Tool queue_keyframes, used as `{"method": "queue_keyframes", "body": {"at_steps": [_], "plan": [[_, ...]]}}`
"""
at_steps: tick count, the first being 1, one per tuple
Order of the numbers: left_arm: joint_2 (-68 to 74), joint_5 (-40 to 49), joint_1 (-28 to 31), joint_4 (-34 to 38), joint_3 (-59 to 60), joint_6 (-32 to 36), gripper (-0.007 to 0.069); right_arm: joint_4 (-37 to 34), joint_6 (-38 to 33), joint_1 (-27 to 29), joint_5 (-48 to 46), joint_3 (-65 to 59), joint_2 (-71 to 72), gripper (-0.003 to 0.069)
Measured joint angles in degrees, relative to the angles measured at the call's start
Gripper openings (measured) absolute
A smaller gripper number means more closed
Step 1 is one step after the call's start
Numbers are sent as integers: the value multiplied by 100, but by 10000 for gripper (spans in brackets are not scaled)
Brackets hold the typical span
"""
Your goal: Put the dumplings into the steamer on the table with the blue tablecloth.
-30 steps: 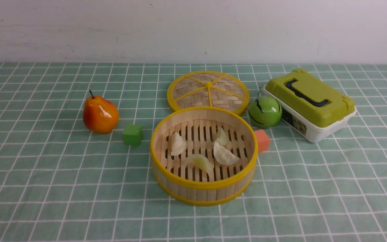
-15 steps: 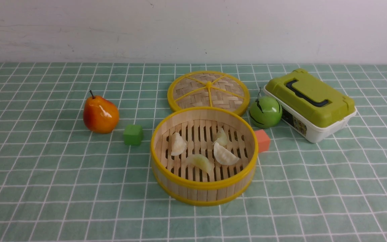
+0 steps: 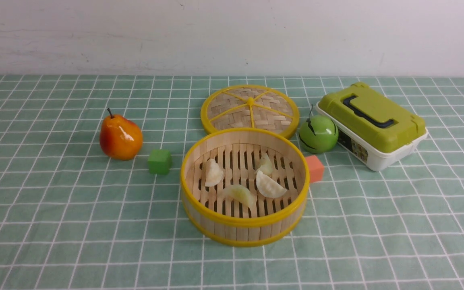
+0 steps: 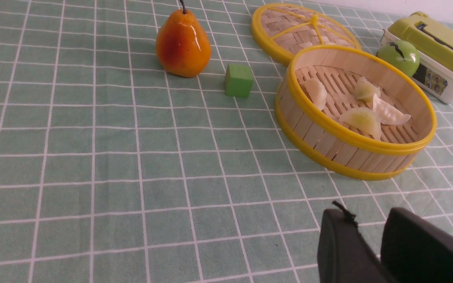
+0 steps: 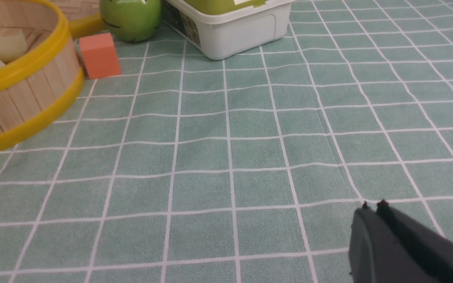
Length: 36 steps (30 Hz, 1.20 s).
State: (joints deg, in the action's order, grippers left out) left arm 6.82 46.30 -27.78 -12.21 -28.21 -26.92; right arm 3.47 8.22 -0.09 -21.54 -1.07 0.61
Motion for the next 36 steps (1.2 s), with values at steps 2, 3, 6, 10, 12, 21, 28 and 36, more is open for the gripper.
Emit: {"method": "queue_keyframes", "body": {"at_steps": [2,3,6,10,12,21,28,36], "plan": [[0,0,0,0,0,0,164,0,0,0,0,0,0,3],[0,0,0,0,0,0,165,0,0,0,0,0,0,5],[0,0,0,0,0,0,165,0,0,0,0,0,0,8],[0,0,0,0,0,0,165,0,0,0,0,0,0,13],[0,0,0,0,0,0,165,0,0,0,0,0,0,14],[0,-583,144,107,500,-1,161,0,0,0,0,0,0,24],[-13,-3125,1604,624,1728,610,-14,0,0,0,0,0,0,34],[-609,-3691,2511,916,2806,1339,-14,0,0,0,0,0,0,41]]}}
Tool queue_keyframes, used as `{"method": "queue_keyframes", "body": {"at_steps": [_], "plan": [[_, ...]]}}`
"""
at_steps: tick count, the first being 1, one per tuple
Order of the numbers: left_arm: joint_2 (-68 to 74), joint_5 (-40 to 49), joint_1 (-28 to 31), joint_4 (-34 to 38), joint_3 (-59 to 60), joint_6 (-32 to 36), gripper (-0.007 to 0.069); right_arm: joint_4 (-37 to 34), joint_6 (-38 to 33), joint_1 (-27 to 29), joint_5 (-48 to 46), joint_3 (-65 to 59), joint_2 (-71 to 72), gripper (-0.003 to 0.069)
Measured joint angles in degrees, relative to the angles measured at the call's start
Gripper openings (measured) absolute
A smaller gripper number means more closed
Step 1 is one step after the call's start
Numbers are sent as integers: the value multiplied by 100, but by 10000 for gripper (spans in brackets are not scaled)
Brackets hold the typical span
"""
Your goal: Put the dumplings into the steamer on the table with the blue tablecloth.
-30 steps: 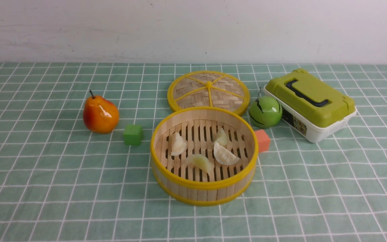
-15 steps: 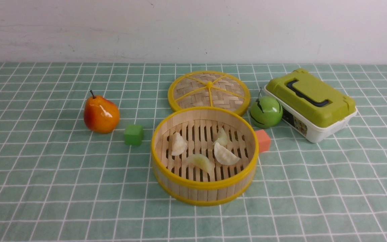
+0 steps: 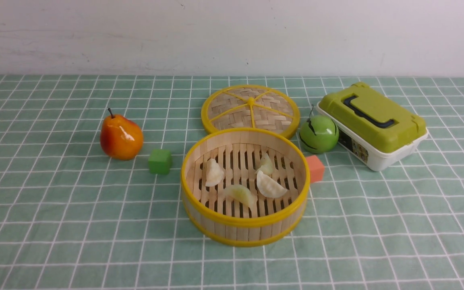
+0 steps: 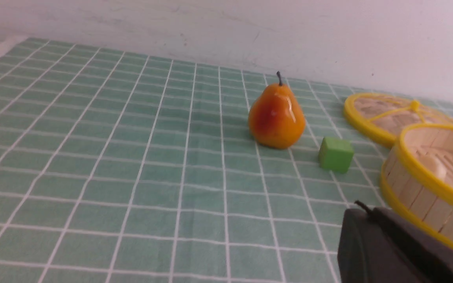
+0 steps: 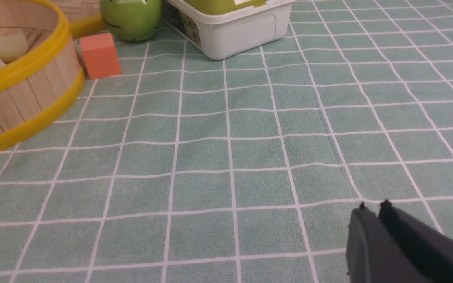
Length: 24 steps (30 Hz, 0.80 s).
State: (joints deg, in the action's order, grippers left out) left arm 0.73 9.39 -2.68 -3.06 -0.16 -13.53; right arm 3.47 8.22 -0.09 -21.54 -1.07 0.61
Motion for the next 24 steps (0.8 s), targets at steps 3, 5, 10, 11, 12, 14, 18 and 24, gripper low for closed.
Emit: {"method": "queue_keyframes", "body": {"at_steps": [3,5,10,11,12,14,18,24], "plan": [[-121,358,167,92,130,113,-14,0,0,0,0,0,0,41],[-129,573,271,110,167,148,-14,0,0,0,0,0,0,43],[-129,1028,489,189,178,209,-14,0,0,0,0,0,0,52],[-129,1066,501,195,178,234,-14,0,0,0,0,0,0,53],[-129,1165,525,201,178,366,-14,0,0,0,0,0,0,55],[-129,1203,525,207,178,544,-14,0,0,0,0,0,0,57],[-129,1218,507,216,178,732,-14,0,0,0,0,0,0,62],[-129,1218,482,244,178,743,-14,0,0,0,0,0,0,70]]}}
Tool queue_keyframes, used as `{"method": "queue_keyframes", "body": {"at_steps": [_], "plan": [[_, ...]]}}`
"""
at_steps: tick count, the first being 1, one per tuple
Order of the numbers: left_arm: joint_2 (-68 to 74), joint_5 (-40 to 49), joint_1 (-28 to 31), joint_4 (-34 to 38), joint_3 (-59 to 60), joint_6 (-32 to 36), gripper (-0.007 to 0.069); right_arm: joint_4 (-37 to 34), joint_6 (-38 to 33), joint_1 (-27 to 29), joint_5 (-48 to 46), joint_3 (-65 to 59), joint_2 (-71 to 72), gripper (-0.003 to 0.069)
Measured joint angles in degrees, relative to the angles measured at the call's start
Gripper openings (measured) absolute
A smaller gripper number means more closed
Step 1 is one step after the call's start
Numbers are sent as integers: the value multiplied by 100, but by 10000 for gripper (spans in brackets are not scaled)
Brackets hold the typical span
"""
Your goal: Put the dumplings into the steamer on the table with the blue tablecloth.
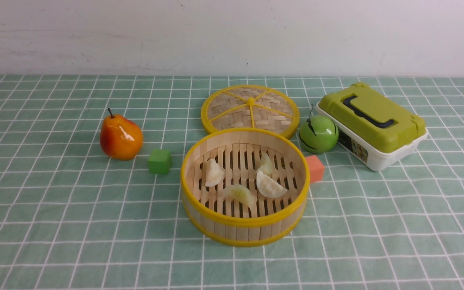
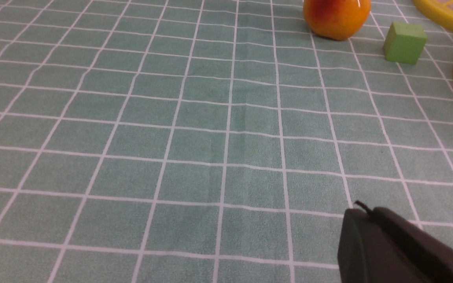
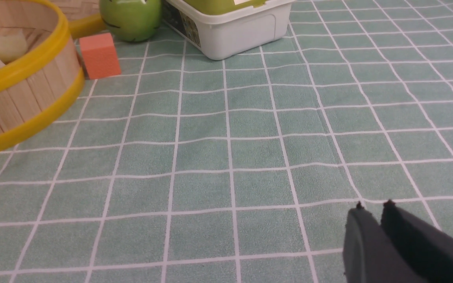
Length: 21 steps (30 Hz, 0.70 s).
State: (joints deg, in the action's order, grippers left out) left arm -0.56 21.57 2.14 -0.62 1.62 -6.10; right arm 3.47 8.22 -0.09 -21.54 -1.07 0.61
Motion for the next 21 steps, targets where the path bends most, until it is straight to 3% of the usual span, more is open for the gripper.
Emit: {"method": "queue_keyframes", "body": {"at_steps": [21], "plan": [[0,0,0,-3,0,0,-14,0,0,0,0,0,0,95]]}}
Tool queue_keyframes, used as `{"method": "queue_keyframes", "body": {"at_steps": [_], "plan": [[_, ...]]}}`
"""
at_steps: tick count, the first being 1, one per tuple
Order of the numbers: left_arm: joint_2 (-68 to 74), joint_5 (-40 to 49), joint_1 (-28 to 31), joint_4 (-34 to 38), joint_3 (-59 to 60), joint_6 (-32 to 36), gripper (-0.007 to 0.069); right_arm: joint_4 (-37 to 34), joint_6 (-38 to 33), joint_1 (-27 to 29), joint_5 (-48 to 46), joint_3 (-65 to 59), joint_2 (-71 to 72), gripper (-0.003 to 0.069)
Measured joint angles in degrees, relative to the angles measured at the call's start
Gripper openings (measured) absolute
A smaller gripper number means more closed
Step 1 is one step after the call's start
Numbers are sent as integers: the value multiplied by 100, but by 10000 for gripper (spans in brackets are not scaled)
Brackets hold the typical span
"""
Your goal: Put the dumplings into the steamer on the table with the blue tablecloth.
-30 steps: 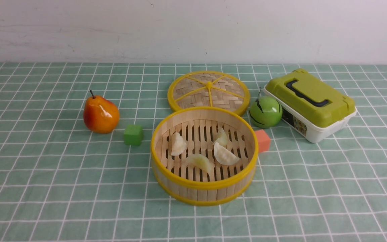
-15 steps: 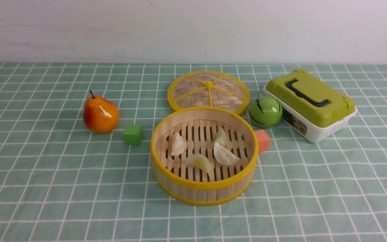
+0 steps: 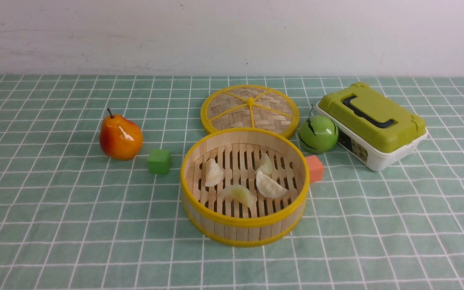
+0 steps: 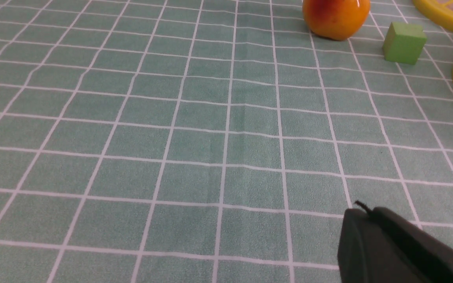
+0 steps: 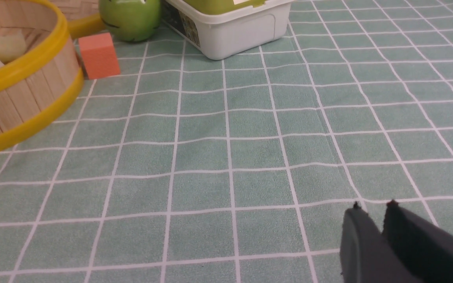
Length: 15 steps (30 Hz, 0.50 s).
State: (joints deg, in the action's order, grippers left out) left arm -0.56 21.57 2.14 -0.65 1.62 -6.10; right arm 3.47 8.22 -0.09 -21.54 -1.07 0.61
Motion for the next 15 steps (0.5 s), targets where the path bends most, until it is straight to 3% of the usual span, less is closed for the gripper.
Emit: {"method": "queue_keyframes", "body": {"at_steps": [15], "plan": [[0,0,0,0,0,0,-14,0,0,0,0,0,0,105]]}}
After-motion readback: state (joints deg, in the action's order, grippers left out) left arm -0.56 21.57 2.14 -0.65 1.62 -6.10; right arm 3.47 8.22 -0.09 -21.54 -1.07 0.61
